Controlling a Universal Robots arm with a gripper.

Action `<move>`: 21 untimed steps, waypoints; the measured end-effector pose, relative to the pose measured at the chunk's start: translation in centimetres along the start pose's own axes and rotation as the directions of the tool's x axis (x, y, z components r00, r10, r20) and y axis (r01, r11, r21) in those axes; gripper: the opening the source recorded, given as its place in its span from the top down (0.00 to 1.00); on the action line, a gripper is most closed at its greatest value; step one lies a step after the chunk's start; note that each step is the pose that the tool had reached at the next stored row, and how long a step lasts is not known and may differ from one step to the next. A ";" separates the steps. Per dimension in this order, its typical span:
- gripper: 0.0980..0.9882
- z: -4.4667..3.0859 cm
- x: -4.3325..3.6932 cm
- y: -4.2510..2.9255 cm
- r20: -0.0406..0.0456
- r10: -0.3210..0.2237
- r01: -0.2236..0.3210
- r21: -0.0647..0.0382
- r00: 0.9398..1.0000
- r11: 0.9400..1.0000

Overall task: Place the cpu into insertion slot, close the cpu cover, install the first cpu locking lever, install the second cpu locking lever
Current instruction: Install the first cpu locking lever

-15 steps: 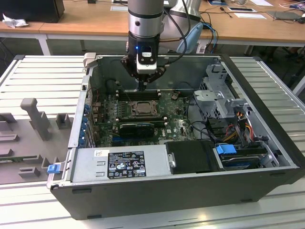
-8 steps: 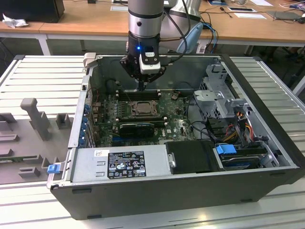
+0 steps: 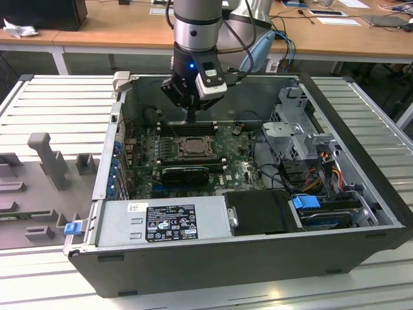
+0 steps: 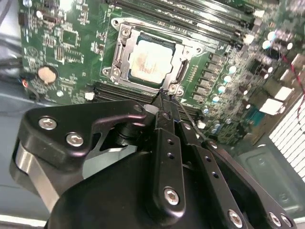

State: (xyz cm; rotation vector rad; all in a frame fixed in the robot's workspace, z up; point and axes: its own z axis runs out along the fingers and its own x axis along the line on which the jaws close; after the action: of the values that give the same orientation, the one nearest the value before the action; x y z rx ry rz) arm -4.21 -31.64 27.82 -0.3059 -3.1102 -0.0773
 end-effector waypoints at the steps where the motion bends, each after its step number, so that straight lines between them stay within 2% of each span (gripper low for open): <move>1: 0.99 0.00 0.04 -0.01 0.000 -0.009 0.009 0.000 1.000 1.000; 13: 0.99 0.03 1.84 -0.36 -0.002 -0.036 0.036 0.000 0.999 0.999; 16: 0.99 0.04 1.94 -0.39 -0.005 -0.113 0.113 0.001 0.994 0.994; 19: 0.99 0.18 2.46 -0.50 -0.006 -0.127 0.127 0.000 0.992 0.992; 21: 0.99 0.40 2.90 -0.59 -0.002 -0.130 0.130 0.000 0.992 0.992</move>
State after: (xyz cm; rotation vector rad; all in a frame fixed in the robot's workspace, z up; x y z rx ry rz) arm -7.17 -31.64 27.45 -0.1033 -3.1246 -0.0795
